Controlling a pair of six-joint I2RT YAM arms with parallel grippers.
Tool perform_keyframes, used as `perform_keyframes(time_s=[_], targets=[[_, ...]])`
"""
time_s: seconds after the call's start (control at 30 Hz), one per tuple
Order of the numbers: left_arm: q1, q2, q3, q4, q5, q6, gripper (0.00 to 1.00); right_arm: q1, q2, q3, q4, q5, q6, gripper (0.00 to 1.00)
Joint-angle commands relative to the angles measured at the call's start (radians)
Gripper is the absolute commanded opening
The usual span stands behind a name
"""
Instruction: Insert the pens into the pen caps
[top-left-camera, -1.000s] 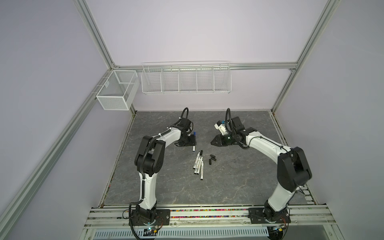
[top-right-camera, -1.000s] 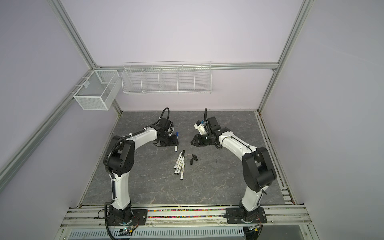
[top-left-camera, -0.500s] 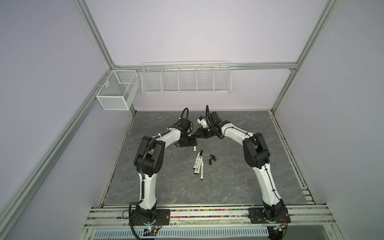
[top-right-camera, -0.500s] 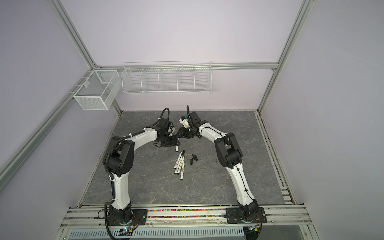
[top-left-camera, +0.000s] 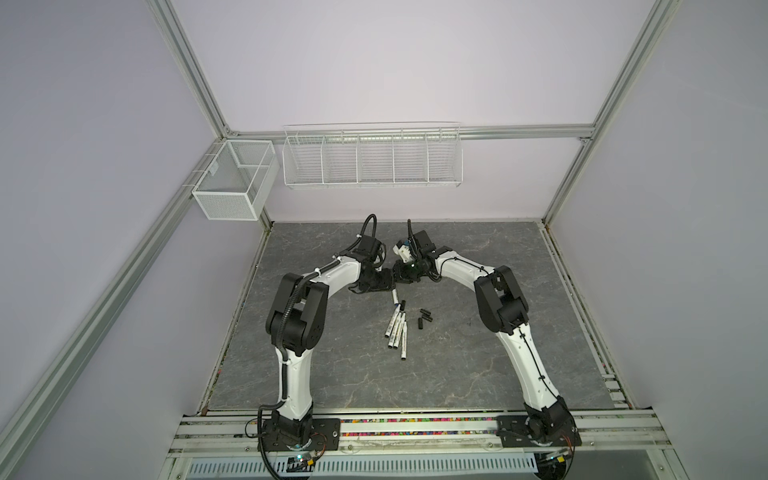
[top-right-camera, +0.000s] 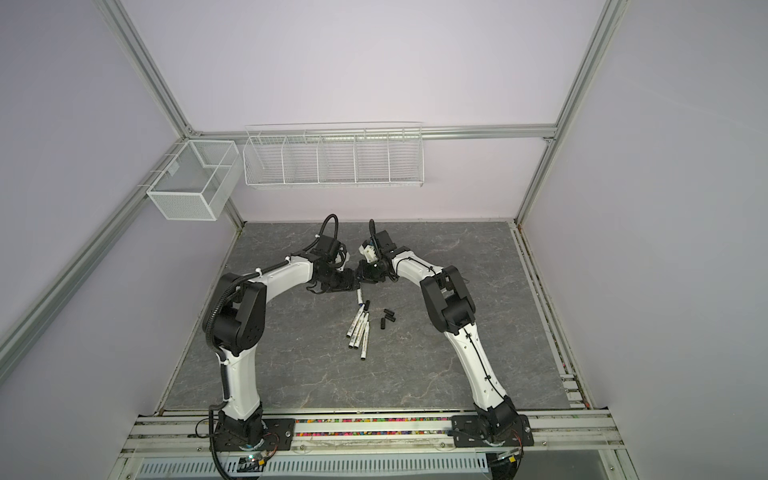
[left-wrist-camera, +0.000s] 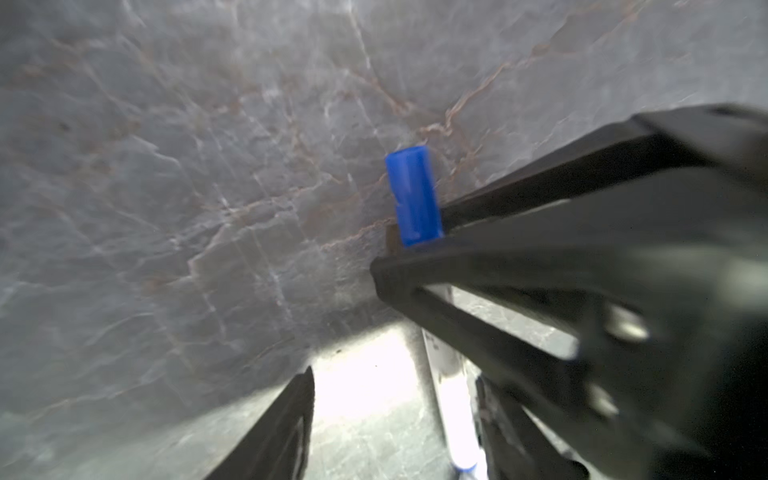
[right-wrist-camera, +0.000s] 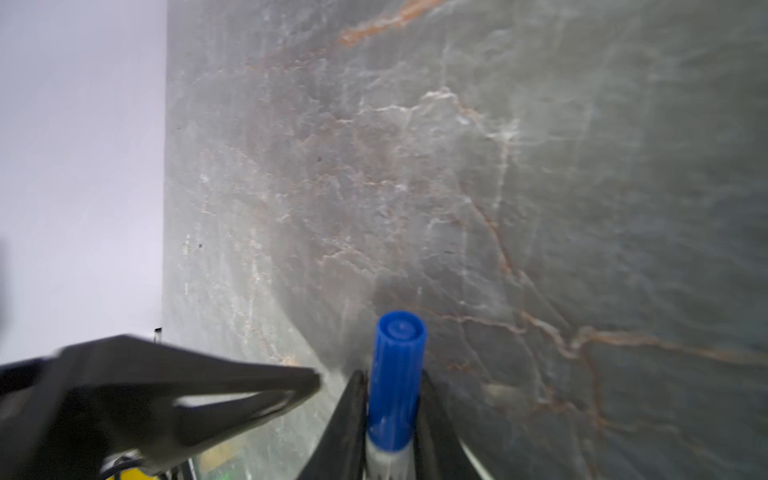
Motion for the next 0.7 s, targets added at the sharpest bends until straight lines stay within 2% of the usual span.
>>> perform_keyframes(time_s=[0.0,0.07,0.17,0.3,0.4,0.57,0.67], targets=[[0.001,-0.086,-0.038,0.044,0.004,0.025,0.63,-0.009,0.032,-0.002,-0.008,0.051,0.023,0.24],[0.001,-0.131,-0.080,0.063,0.008,0.025,0.64,-0.017,0.036,-0.009,0.014,0.039,0.046,0.25],[0.001,-0.199,-0.143,0.076,-0.008,0.018,0.65,-0.030,0.020,-0.039,0.085,0.002,0.082,0.32],[-0.005,-0.288,-0.240,0.060,-0.039,0.001,0.65,-0.038,-0.061,-0.115,0.208,-0.028,0.125,0.38],[-0.049,-0.358,-0.317,0.026,-0.078,0.001,0.65,-0.043,-0.174,-0.206,0.260,-0.016,0.125,0.39],[-0.184,-0.408,-0.416,-0.032,-0.125,-0.006,0.64,-0.052,-0.401,-0.437,0.307,0.019,0.110,0.38],[-0.208,-0.430,-0.474,-0.003,-0.154,-0.054,0.62,-0.055,-0.522,-0.565,0.299,0.026,0.085,0.38]])
